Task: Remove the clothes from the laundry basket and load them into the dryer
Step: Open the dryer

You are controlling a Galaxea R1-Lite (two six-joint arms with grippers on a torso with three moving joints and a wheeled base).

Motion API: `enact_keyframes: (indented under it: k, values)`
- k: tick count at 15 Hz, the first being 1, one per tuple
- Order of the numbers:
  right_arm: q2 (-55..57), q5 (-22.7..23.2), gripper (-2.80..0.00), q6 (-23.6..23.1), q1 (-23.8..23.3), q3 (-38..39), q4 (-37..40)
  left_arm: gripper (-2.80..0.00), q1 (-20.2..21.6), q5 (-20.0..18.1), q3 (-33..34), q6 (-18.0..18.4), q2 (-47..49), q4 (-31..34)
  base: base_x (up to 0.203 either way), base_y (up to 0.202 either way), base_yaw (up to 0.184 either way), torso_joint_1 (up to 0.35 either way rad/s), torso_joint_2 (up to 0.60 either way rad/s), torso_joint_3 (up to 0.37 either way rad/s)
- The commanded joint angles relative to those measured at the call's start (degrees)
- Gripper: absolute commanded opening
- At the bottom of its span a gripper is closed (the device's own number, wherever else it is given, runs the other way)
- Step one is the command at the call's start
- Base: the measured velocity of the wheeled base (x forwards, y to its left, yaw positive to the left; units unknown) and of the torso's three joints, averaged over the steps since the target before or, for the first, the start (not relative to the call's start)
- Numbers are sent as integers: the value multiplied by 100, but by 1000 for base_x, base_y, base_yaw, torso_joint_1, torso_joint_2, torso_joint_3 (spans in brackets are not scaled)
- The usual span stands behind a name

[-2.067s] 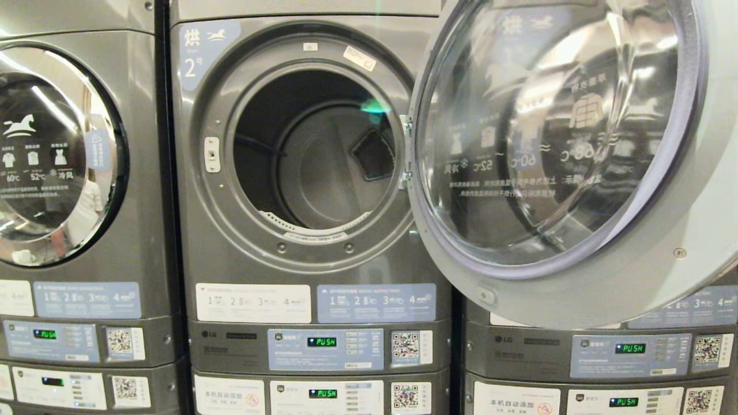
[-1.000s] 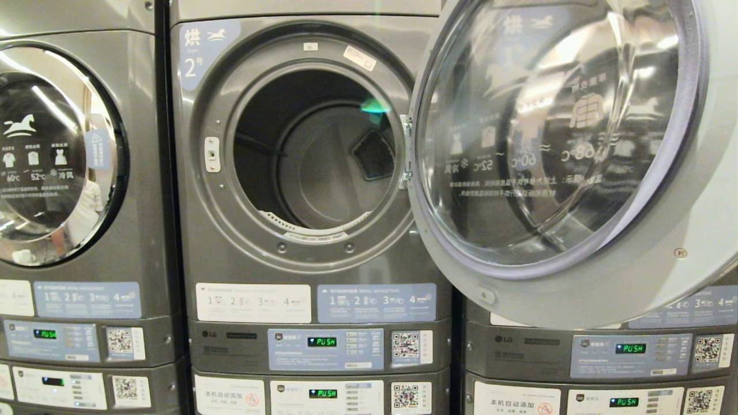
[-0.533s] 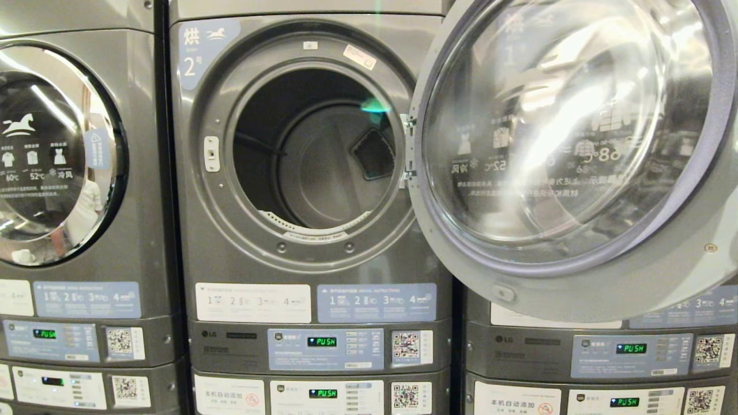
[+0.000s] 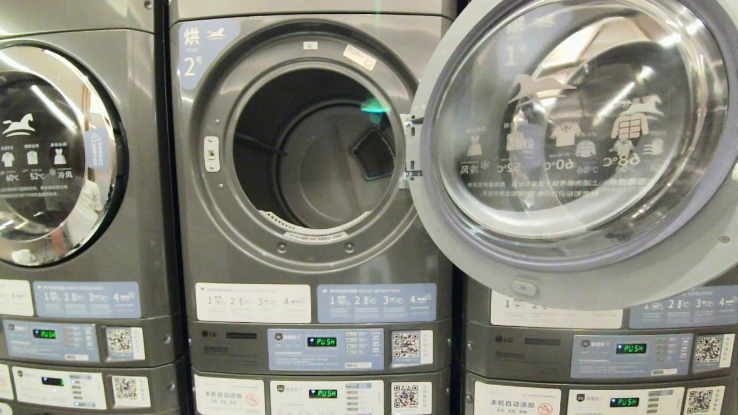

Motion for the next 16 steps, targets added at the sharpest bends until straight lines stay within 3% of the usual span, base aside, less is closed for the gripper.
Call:
enact_keyframes:
  k: [1, 9, 13, 16]
  values:
    - [-376, 12, -280, -45, 6, 466, 0, -280, 0, -2, 9, -2, 12, -1, 0, 0, 0, 0, 0, 0]
    - [-2680, 13, -280, -199, 3, 3013, 80, -280, -35, -64, 9, -97, 12, -1, 0, 0, 0, 0, 0, 0]
    - [-3058, -8, -280, -251, -2, 3252, 299, -280, -44, 15, 8, 35, 11, -80, 0, 0, 0, 0, 0, 0]
    - [-3410, -9, -280, -258, -2, 3330, 489, -280, -44, 24, 9, -61, 12, -10, 0, 0, 0, 0, 0, 0]
